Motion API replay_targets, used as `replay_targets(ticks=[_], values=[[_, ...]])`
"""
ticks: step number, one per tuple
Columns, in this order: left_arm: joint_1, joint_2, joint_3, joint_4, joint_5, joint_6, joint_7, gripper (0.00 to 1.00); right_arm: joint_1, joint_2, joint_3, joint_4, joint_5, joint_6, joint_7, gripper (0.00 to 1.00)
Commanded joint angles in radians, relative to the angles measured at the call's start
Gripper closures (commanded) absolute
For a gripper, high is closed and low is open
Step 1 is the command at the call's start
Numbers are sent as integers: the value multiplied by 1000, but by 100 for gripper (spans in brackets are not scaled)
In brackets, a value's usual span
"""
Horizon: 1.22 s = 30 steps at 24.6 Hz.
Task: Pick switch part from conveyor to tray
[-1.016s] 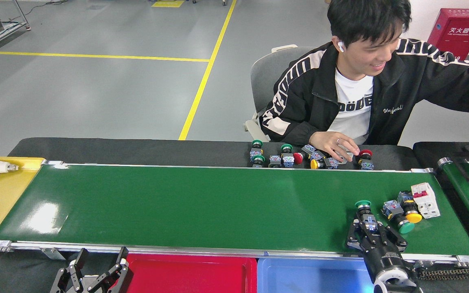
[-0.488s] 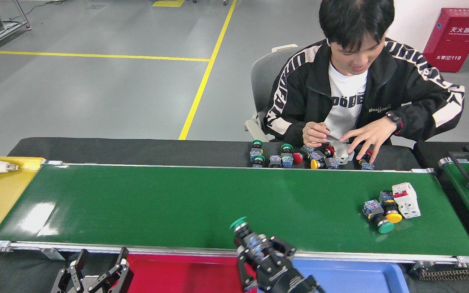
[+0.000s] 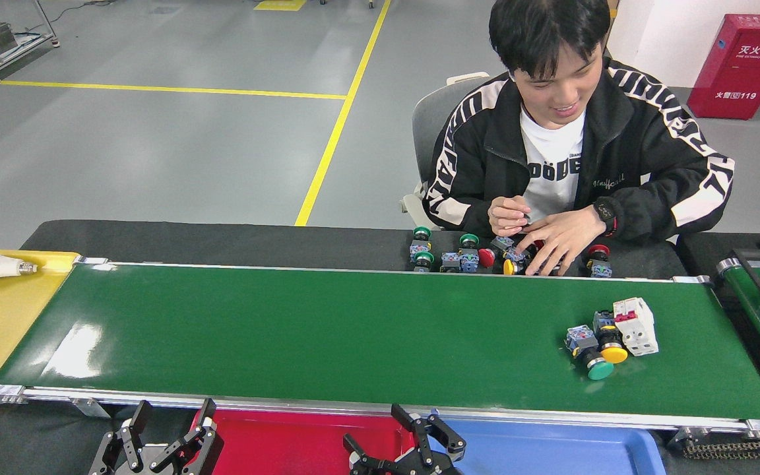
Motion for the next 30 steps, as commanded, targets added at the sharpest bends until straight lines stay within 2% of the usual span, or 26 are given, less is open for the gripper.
replay_targets(ticks=[1,4,9,12,14,16,18,21,22,23,26,30], values=[[0,9,6,-12,3,4,4,0,-16,-12,-61,-15,1,143,-36,6],[12,22,5,-12,3,2,5,0,15,-109,-167,-15,1,172,-159,6],[20,69,0,-12,3,-1,2,0,159,-158,-271,-16,-5,144,-208,3],[21,74,5,-12,3,-1,2,0,208,-195,-345,-16,-33,6,-246,3],[21,75,5,-12,3,-2,2,0,222,-189,-386,-15,-62,-92,-248,3],[21,72,5,-12,4,-4,2,0,219,-169,-388,-15,-62,-91,-240,3],[18,71,5,-12,4,-24,4,0,187,-118,-386,-13,-46,-46,-213,4],[14,57,3,-12,4,-42,5,0,85,-40,-304,33,52,46,-136,5],[12,51,1,-12,4,-41,8,0,41,-12,-264,76,101,104,-119,5],[12,40,3,-12,3,-39,8,0,0,1,-230,120,124,152,-114,5],[14,29,8,-12,1,-34,10,0,-71,-2,-143,200,135,238,-113,5],[14,26,5,-12,0,-24,7,0,-92,-2,-104,224,138,274,-93,5]])
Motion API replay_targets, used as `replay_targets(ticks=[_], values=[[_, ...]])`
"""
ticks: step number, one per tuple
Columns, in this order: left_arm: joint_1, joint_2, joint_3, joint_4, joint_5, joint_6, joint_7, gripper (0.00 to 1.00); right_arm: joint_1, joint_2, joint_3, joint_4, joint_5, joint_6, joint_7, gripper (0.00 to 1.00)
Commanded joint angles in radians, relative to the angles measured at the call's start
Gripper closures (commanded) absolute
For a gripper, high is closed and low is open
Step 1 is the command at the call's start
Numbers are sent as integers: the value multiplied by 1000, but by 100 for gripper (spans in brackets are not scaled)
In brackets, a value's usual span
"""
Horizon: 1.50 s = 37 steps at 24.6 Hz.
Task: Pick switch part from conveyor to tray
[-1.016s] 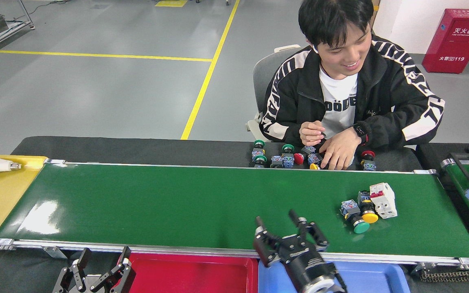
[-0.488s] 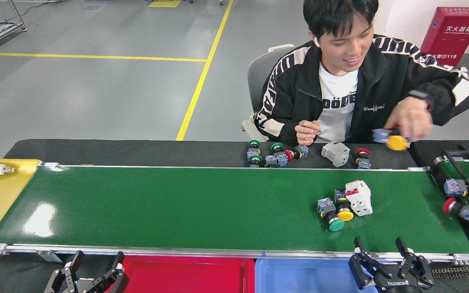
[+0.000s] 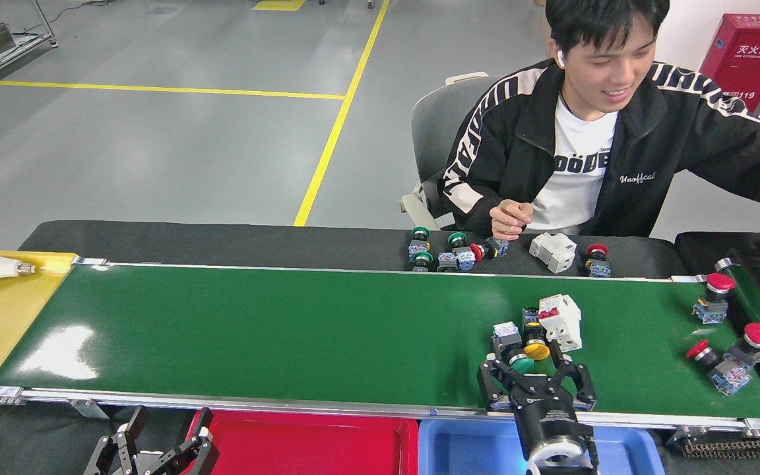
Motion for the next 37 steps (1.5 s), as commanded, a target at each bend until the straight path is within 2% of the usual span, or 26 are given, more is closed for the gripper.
replay_targets(ticks=[1,4,9,12,13,14,17,19,21,26,30,32,34,36,37], values=[[-6,-2,1,-14,-2,13,5,0,-22,-1,14,-6,3,23,13,5],[-6,12,1,-12,-2,13,5,0,-62,10,48,55,8,34,17,5],[-6,11,1,-12,-5,14,2,0,-202,50,126,255,8,117,16,4],[-6,11,1,-12,-5,16,2,0,-249,82,138,302,5,123,13,6],[-6,11,1,-12,-5,16,2,0,-252,87,141,314,3,120,14,10],[-6,11,1,-12,-5,14,2,0,-252,85,152,318,1,117,13,19],[-6,11,3,-12,-5,16,2,0,-260,74,170,316,-2,65,8,58],[-6,12,4,-12,-5,16,2,0,-258,74,169,313,-2,14,7,71],[-6,12,6,-12,-5,16,2,0,-258,74,167,307,-3,-3,-3,73],[-6,6,20,-12,-3,16,1,0,-235,64,166,238,-5,-38,-15,74],[-3,14,20,-12,-5,16,-1,0,-110,27,170,41,-12,-138,-15,74],[0,14,18,-12,-14,22,-4,0,8,-5,173,-100,-15,-273,-15,73],[0,11,17,-12,-55,50,-3,0,108,-13,172,-190,-15,-423,-18,72],[0,8,17,-12,-62,54,-1,0,194,-10,170,-245,-35,-616,-10,66],[0,8,17,-12,-62,54,1,0,214,-5,170,-245,-38,-662,-7,58]])
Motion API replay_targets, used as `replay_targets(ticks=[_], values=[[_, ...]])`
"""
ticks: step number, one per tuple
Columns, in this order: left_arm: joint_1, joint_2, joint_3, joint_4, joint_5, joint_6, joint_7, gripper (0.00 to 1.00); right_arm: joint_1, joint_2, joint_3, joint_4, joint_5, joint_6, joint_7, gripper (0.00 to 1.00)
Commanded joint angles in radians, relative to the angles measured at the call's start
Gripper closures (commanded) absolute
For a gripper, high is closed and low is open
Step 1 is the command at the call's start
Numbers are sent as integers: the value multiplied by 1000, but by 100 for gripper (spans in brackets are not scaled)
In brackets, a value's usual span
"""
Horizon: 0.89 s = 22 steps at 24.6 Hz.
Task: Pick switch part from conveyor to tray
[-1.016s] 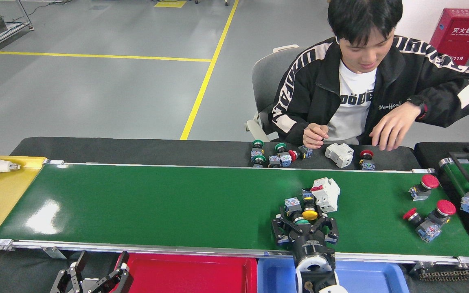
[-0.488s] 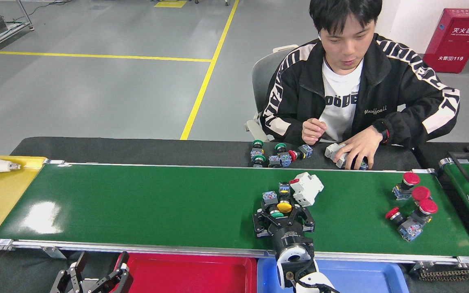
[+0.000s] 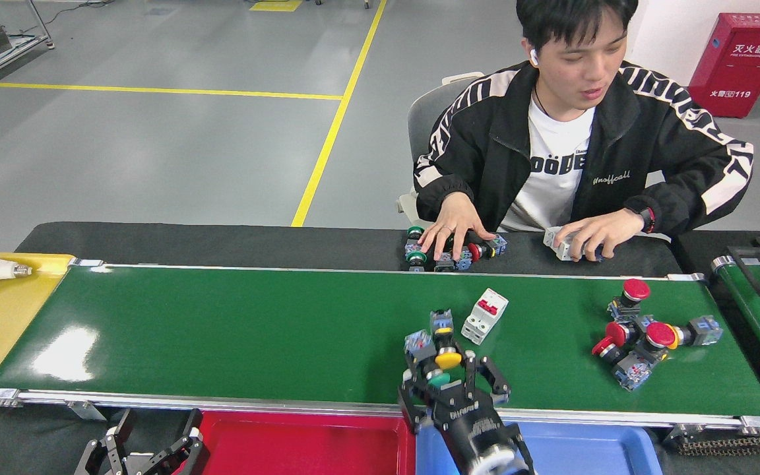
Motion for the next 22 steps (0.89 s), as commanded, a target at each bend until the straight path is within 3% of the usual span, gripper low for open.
replay_targets(ticks=[1,2,3,4,10,16,18,20,22], values=[[-2,3,1,-12,-3,8,9,0,15,8,7,-22,-7,-145,8,32],[-2,3,0,-12,-1,8,9,0,18,13,25,-14,-4,-141,22,13],[-4,3,-2,-12,-3,7,9,0,18,19,46,-6,-4,-135,37,5],[-2,3,-5,-12,-3,7,9,0,14,27,63,5,-4,-124,51,3],[-2,3,-8,-12,-3,7,9,0,-12,33,56,-6,-7,-47,54,3],[-1,8,-5,-12,-3,7,10,0,-109,36,-162,-28,-7,321,50,5],[1,9,-3,-12,-3,5,10,0,-109,5,-239,-28,-8,381,42,4],[2,9,-2,-12,-3,4,10,0,-98,-64,-320,-28,-14,365,22,3],[4,9,-2,-12,-3,4,10,0,-61,-120,-377,-28,-71,301,11,3]])
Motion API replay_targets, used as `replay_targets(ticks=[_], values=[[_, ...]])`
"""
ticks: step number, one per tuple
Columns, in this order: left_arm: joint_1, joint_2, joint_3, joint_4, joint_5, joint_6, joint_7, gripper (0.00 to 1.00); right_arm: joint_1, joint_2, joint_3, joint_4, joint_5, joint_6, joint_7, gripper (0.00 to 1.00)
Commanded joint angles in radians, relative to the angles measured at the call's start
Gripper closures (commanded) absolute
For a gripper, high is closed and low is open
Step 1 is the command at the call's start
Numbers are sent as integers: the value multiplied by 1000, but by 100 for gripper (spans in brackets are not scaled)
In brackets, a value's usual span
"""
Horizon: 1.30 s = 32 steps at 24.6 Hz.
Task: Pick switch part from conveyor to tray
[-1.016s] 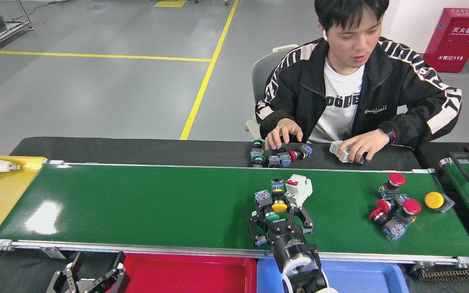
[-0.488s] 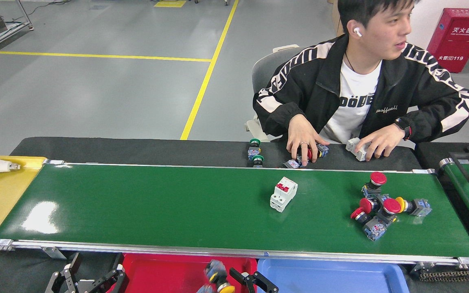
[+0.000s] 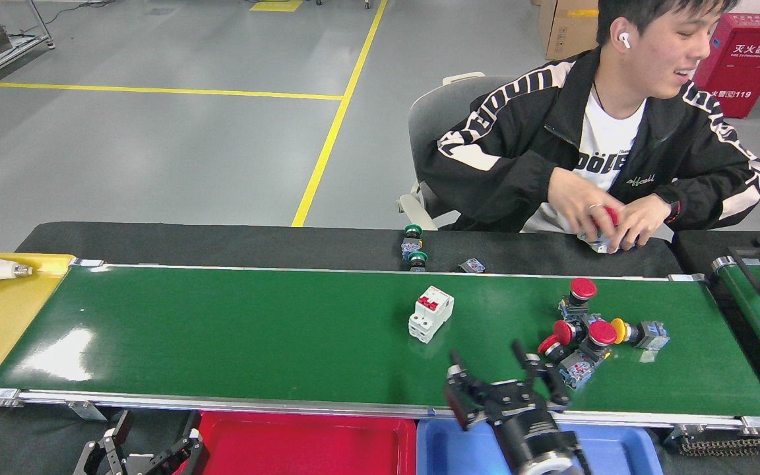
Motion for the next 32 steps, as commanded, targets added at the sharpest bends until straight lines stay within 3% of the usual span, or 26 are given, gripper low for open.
replay_targets(ticks=[1,2,5,10,13,14,17,18,23,27,32], values=[[3,9,3,-12,-2,-4,10,0,26,-38,-58,-14,-75,-87,-30,3],[4,9,3,-14,0,-4,10,0,44,-58,-104,-14,-132,-156,-45,3],[6,10,-12,-12,-2,-15,8,0,109,-61,-224,-14,-181,-353,-54,3],[-66,21,-155,-11,-20,-27,-10,0,181,-32,-266,-14,-181,-468,-79,5],[-155,30,-253,0,-69,-30,-49,0,156,43,-265,-14,-149,-457,-73,9],[-198,27,-295,21,-91,-27,-49,0,129,82,-259,-14,-103,-452,-68,9],[-316,12,-393,156,-140,-19,-52,0,57,189,-170,11,75,-357,-30,9],[-347,6,-408,195,-142,-19,-52,0,40,195,-124,32,99,-313,-27,9],[-502,-33,-428,394,-166,7,-44,0,-97,186,106,172,121,-71,-24,7],[-583,-34,-430,494,-166,21,-43,0,-229,186,201,347,132,46,-22,6],[-631,-45,-428,567,-166,22,-40,0,-267,187,238,413,132,75,-22,5]])
